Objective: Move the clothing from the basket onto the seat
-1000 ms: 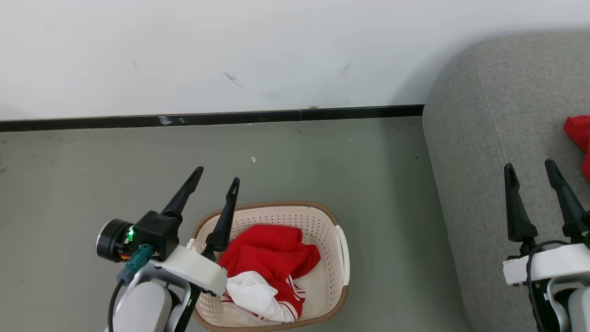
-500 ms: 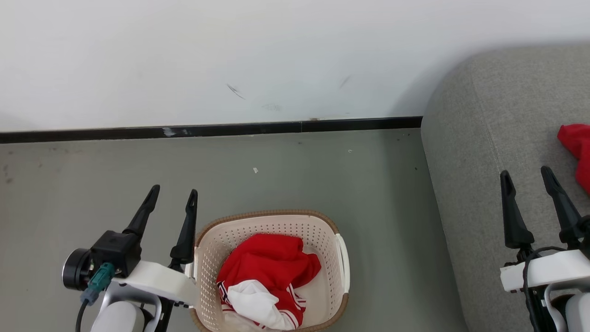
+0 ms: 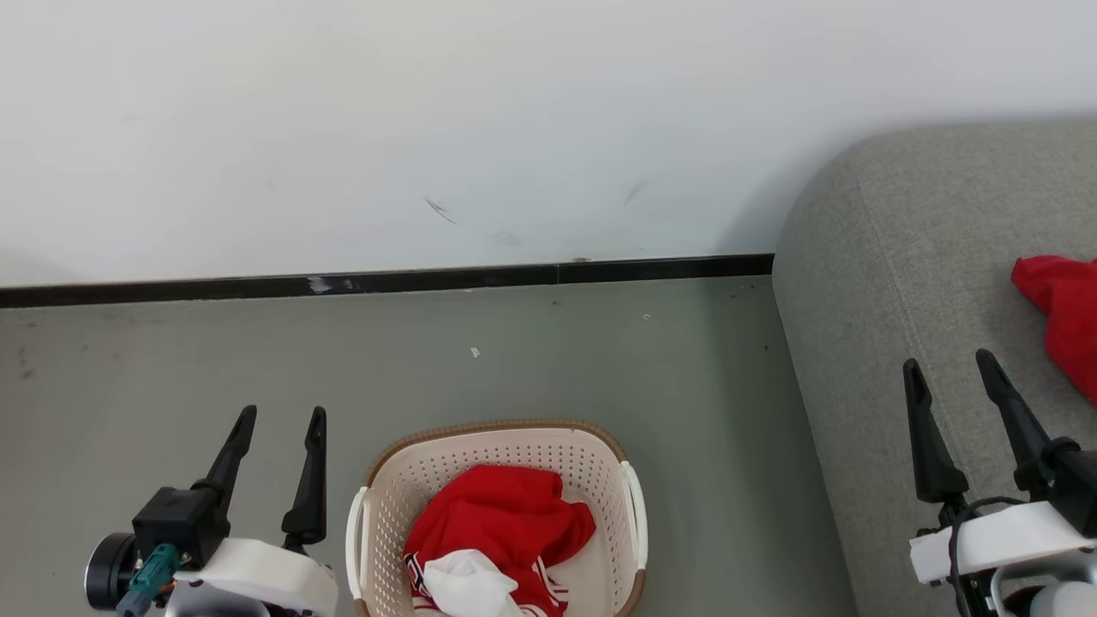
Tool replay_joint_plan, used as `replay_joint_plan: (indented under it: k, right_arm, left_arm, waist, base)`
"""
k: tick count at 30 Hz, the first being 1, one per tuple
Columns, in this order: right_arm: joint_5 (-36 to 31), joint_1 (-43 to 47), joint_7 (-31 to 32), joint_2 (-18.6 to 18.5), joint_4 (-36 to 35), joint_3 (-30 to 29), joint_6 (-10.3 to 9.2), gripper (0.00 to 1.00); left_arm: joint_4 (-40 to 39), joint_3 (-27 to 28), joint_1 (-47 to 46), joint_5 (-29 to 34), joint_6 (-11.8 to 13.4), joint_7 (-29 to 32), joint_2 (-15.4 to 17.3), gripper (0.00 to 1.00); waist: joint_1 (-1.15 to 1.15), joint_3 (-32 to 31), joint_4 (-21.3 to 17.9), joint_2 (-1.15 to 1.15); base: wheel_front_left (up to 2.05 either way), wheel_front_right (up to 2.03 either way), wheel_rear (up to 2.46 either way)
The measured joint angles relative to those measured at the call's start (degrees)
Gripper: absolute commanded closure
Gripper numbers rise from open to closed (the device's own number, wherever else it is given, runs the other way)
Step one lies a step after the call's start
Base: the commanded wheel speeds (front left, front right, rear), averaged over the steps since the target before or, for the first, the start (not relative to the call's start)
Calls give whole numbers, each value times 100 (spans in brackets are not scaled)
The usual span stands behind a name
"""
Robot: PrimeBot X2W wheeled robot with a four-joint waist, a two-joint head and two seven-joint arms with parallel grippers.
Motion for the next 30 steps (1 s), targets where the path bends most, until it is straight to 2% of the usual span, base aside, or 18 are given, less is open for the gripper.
replay_joint_plan:
  k: [30]
  right_arm:
    - [62,611,1,66,-57,193,0,0]
  left_arm:
    - [-148,135,738,-82,109,-49,52,0]
  waist:
    - [0,-407,-106,0]
  base:
    - [0,0,0]
